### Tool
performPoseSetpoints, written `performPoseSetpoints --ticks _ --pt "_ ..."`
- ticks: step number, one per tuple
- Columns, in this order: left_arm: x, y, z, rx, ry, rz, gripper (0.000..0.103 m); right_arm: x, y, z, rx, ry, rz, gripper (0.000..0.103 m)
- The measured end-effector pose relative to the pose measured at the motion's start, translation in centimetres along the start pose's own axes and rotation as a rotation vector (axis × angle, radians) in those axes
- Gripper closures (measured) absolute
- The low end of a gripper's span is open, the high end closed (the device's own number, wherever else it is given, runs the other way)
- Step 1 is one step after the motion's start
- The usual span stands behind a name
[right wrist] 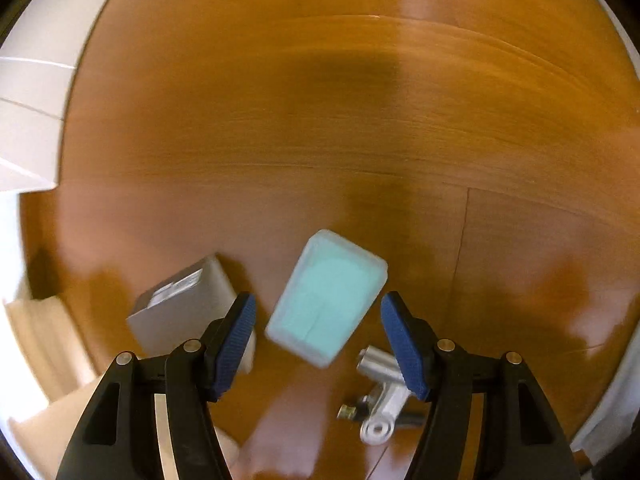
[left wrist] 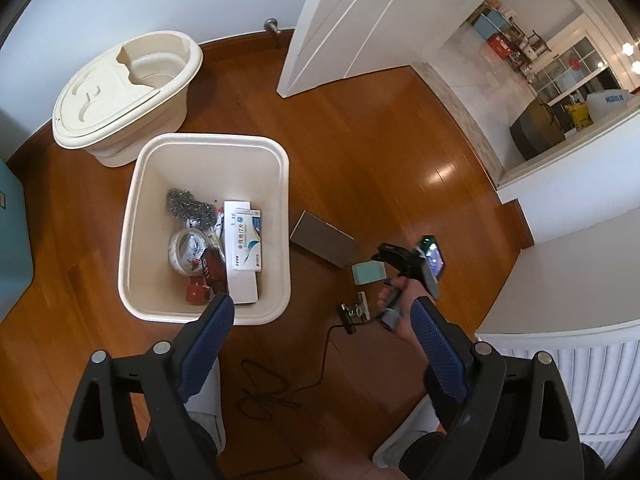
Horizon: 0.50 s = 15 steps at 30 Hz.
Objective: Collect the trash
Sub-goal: 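Grasp the mint-green plastic box with the right tool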
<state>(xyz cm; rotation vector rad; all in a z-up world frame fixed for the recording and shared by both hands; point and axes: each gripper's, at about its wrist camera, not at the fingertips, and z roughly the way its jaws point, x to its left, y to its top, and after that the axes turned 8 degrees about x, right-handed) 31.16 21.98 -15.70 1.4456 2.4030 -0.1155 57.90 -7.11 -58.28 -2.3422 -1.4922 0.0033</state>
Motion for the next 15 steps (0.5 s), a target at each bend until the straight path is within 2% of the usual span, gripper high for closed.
performPoseSetpoints --ticks 4,9,12,15 --pt "-0.6 0.0 0.3 0.002 0.010 0.008 0.012 0.9 0.3 1.7 -0.018 -0.068 0.001 0.035" --pt "-1.3 -0.1 1.3 0.020 0.039 0.018 0.012 3.3 0.2 3.7 -0.032 -0.129 -0.134 0.042" --pt "-2.2 -0.1 2.1 0.032 0.060 0.037 0.012 3.4 0.2 3.7 -0.010 -0.106 -0.181 0.044" --pt "-3.3 -0.2 3.2 0.042 0.090 0.058 0.012 3.0 0.3 1.2 -0.029 -0.058 -0.268 0.045"
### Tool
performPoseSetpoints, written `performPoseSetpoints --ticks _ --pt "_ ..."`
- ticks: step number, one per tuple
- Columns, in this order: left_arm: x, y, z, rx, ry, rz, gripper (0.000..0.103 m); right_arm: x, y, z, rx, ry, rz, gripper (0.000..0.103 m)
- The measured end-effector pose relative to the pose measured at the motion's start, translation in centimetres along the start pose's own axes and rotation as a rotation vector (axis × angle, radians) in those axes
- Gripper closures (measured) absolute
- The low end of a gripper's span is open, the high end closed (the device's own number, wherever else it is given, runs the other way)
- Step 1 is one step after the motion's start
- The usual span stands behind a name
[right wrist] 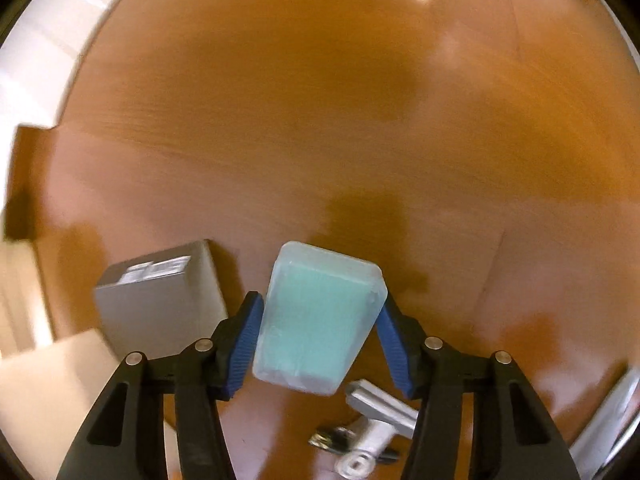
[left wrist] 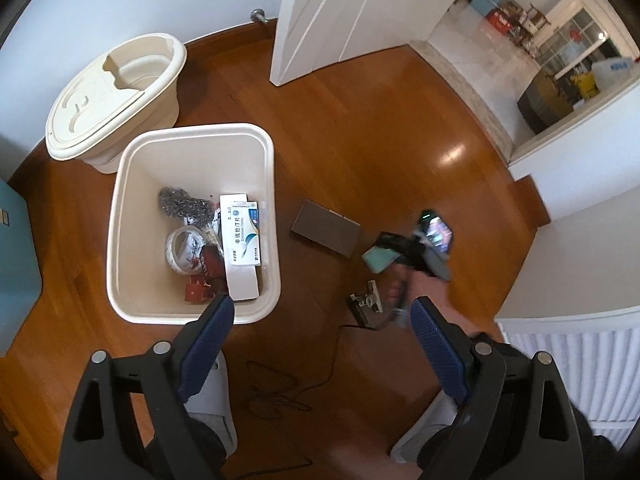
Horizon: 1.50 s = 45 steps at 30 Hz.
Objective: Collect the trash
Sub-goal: 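Grasp the mint-green plastic box with the right tool, then grasp the grey metal plate with the left tool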
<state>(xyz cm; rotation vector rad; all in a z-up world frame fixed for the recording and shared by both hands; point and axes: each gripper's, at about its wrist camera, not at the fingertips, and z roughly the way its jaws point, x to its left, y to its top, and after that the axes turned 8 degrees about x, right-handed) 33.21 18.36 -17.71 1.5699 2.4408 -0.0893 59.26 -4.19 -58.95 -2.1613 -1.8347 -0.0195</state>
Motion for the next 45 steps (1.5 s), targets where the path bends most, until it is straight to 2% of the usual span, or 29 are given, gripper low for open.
performPoseSetpoints --ticks 5,7,10,13,14,18,20,22,25,27,29,35,37,39,40,41,42,45 --pt "-3.6 0.6 3.8 0.009 0.071 0.029 0.012 -1.3 -0.1 -8.0 -0.061 0.011 -0.205 0.045" --pt "-5.6 1.4 7.3 0.069 0.037 -0.001 0.012 -2.8 0.2 -11.5 -0.101 0.041 -0.224 0.045" --pt "-6.2 3.4 13.6 0.171 -0.021 -0.196 0.011 -5.9 -0.1 -15.5 -0.172 0.113 -0.224 0.045" --pt "-4.9 5.7 21.2 0.217 -0.077 -0.500 0.005 -9.3 0.4 -17.5 -0.195 0.175 -0.207 0.045" --pt "-4.6 6.4 23.7 0.214 -0.078 -0.573 0.004 -9.9 0.4 -17.7 -0.201 0.189 -0.205 0.045" --pt "-3.4 8.0 31.4 0.212 0.037 -0.682 0.000 -13.3 1.2 -18.2 -0.222 0.255 -0.164 0.045" --pt "-2.9 8.4 33.7 0.202 0.055 -0.728 0.000 -13.7 2.3 -18.0 -0.230 0.279 -0.133 0.045" --pt "-2.0 8.9 36.1 0.186 0.023 -0.778 0.000 -15.1 3.0 -17.7 -0.239 0.286 -0.119 0.045" --pt "-1.6 10.1 37.7 0.138 -0.014 -0.799 0.000 -17.1 4.1 -17.3 -0.246 0.285 -0.097 0.045" --pt "-1.3 10.3 38.5 0.149 -0.005 -0.817 0.000 -18.3 4.4 -16.2 -0.234 0.281 -0.080 0.045" --pt "-0.2 9.6 39.0 0.145 0.006 -0.907 0.000 -19.3 4.6 -15.4 -0.222 0.274 -0.060 0.045" --pt "1.7 10.1 41.4 0.161 -0.001 -0.910 0.000 -20.5 4.7 -14.5 -0.229 0.276 -0.037 0.045" --pt "1.9 10.8 41.8 0.173 0.055 -0.858 0.000 -20.1 4.6 -14.5 -0.244 0.277 -0.047 0.045" --pt "2.0 11.2 42.0 0.188 0.081 -0.824 0.001 -19.6 4.6 -14.6 -0.253 0.270 -0.066 0.045" --pt "2.1 11.4 41.9 0.201 0.102 -0.809 0.008 -19.3 4.6 -14.6 -0.254 0.272 -0.070 0.045" --pt "1.9 11.7 41.8 0.201 0.115 -0.792 0.011 -19.1 4.7 -14.6 -0.254 0.275 -0.071 0.045" --pt "1.7 12.0 41.5 0.187 0.109 -0.750 0.019 -19.2 4.7 -14.7 -0.251 0.278 -0.074 0.045" --pt "1.8 12.3 41.5 0.193 0.067 -0.713 0.022 -18.8 4.6 -15.1 -0.255 0.276 -0.088 0.045"
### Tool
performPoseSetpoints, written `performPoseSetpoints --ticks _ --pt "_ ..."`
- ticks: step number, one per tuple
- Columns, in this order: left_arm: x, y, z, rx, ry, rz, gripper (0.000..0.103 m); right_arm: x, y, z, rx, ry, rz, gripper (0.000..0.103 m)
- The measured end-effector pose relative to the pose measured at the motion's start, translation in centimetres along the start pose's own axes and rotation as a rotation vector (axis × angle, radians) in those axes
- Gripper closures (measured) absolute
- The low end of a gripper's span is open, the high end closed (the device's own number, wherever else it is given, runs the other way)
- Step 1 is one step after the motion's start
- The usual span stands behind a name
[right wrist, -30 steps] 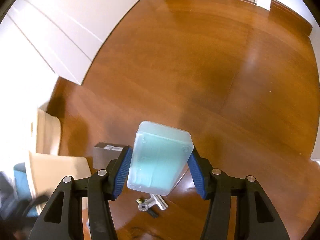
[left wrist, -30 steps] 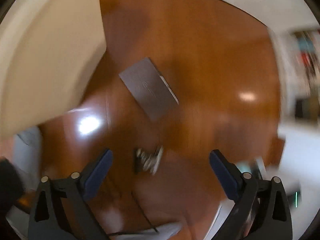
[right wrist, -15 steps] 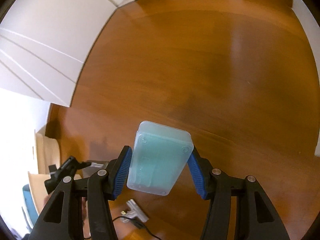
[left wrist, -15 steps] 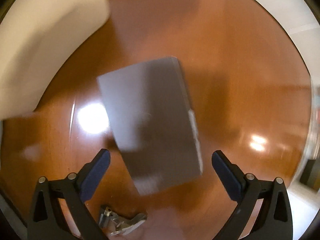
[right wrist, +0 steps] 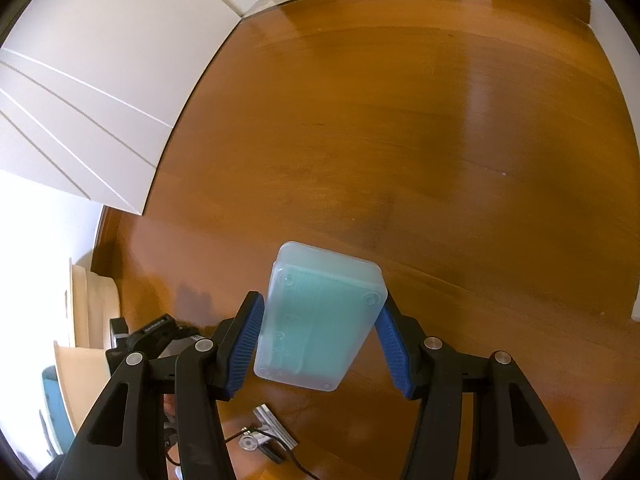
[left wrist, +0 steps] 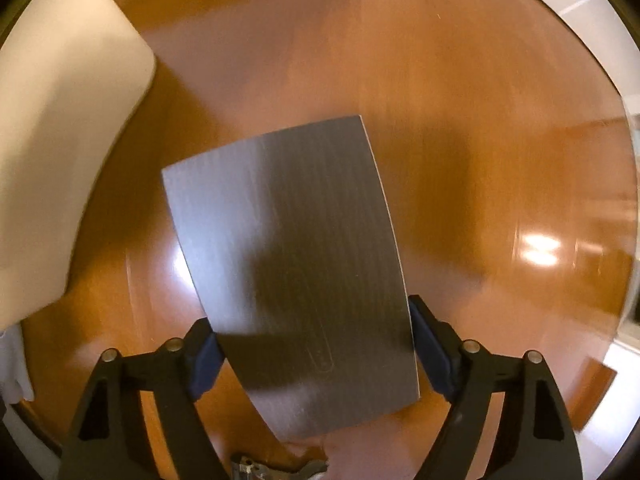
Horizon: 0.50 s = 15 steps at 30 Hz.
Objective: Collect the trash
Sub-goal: 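Grasp the grey metal plate with the left tool, then drop the grey plate into the wastebasket with the left tool while the right tool drops the green box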
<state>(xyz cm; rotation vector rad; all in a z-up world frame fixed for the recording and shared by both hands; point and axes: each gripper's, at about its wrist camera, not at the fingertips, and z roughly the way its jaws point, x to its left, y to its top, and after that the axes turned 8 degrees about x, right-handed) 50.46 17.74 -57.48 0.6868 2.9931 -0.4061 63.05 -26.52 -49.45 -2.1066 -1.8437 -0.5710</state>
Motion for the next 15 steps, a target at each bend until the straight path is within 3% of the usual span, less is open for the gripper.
performPoseSetpoints --ticks 5,8,12,15 --pt "0.4 -0.8 -1.9 -0.045 -0.029 0.084 0.022 0.9 -0.1 -0.9 -0.009 -0.013 -0.039 0.045" --pt "0.0 -2.7 -6.2 -0.112 -0.036 0.210 0.022 1.9 -0.5 -1.3 -0.003 -0.026 -0.071 0.045" --pt "0.4 -7.1 -17.0 -0.192 -0.114 0.385 0.022 4.7 -1.3 -3.3 -0.002 -0.037 -0.134 0.045" --pt "3.1 -8.2 -25.4 -0.313 -0.129 0.440 0.022 8.3 -2.3 -6.2 -0.032 -0.029 -0.195 0.045"
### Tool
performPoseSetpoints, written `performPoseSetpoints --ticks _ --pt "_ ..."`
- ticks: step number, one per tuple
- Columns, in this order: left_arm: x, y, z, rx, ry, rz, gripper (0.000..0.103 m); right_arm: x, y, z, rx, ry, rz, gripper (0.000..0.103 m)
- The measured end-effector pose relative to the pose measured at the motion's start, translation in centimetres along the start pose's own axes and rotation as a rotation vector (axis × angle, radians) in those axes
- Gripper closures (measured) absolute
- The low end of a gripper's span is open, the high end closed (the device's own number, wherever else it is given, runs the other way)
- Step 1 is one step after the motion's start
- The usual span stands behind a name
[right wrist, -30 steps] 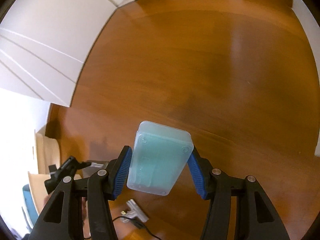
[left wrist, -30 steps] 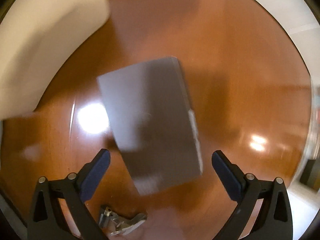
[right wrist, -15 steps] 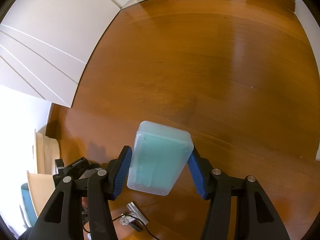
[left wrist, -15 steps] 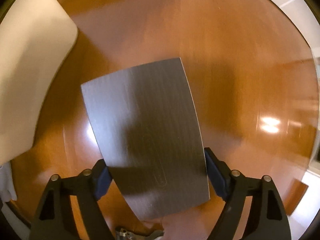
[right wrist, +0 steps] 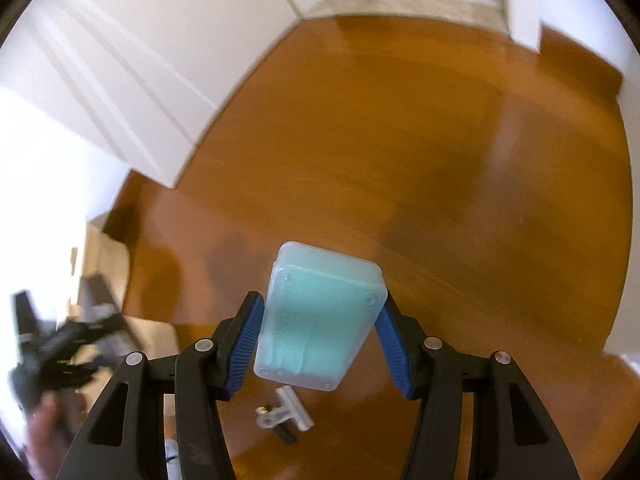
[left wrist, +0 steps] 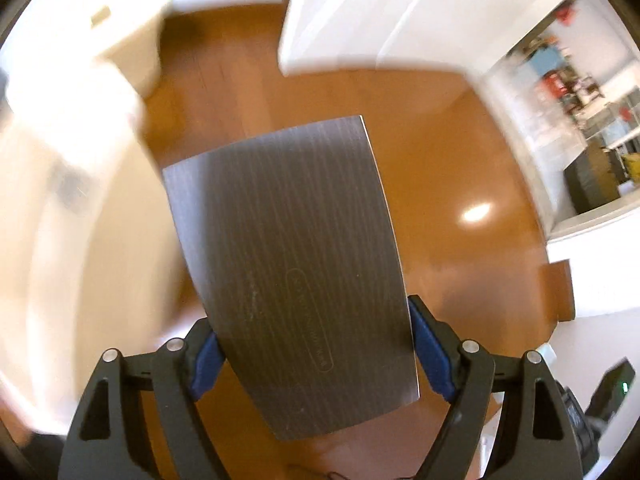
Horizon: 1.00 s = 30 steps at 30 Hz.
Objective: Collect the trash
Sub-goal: 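Drop the grey plate into the wastebasket with the left tool while the right tool drops the green box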
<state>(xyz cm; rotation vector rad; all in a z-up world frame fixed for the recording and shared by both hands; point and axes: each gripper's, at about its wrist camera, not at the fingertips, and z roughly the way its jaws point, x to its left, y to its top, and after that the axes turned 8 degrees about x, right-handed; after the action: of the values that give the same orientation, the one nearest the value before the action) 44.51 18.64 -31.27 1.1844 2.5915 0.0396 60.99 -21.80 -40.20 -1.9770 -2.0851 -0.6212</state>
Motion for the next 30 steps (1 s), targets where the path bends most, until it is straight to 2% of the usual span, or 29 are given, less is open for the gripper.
performPoseSetpoints --ticks 2,4,6,8,9,11,13,15,17,18,21,22,25,28,30 --pt "4.2 1.3 -5.8 -0.087 0.051 -0.030 0.022 2.7 -0.5 -1.6 -0.015 0.025 -0.026 0.045" --pt "9.1 1.9 -8.2 -0.109 0.099 -0.109 0.022 6.1 -1.4 -3.3 -0.024 0.058 -0.069 0.045" --pt "14.9 1.9 -8.8 -0.092 0.134 -0.178 0.021 9.6 -2.5 -4.5 -0.016 0.084 -0.115 0.045" --pt "19.1 2.2 -7.8 -0.056 0.175 -0.225 0.021 12.3 -3.5 -5.2 -0.001 0.102 -0.140 0.045" --pt "19.9 1.4 -6.8 -0.031 0.202 -0.248 0.021 14.1 -4.0 -5.6 0.012 0.105 -0.161 0.045" --pt "21.8 1.7 -5.4 0.015 0.218 -0.263 0.020 16.5 -4.6 -6.2 0.023 0.098 -0.190 0.045" --pt "22.6 1.9 -5.9 0.072 0.167 -0.267 0.009 19.3 -5.4 -7.4 0.026 0.081 -0.236 0.045" --pt "22.2 1.4 -7.5 0.083 0.106 -0.276 0.003 21.8 -6.1 -8.6 0.032 0.076 -0.273 0.045" --pt "21.7 1.1 -12.0 0.054 0.050 -0.248 0.002 23.5 -6.5 -9.9 0.021 0.071 -0.295 0.045" --pt "19.5 0.3 -13.7 0.040 0.023 -0.236 0.002 25.2 -6.9 -10.5 0.010 0.072 -0.319 0.044" --pt "18.6 -1.7 -20.5 -0.044 -0.073 -0.166 0.001 29.9 -8.6 -10.7 0.009 0.090 -0.387 0.044" --pt "18.2 -2.6 -21.7 -0.064 -0.097 -0.169 0.000 31.9 -9.2 -10.1 0.017 0.101 -0.406 0.044" --pt "20.6 -4.8 -24.3 -0.092 -0.156 -0.200 0.000 37.9 -11.0 -6.8 0.054 0.118 -0.456 0.044" --pt "22.3 -5.2 -24.0 -0.104 -0.189 -0.265 0.000 42.9 -12.9 -1.6 0.130 0.101 -0.488 0.044" --pt "22.9 -4.2 -23.4 -0.101 -0.172 -0.285 0.000 45.7 -14.1 2.6 0.189 0.069 -0.524 0.044"
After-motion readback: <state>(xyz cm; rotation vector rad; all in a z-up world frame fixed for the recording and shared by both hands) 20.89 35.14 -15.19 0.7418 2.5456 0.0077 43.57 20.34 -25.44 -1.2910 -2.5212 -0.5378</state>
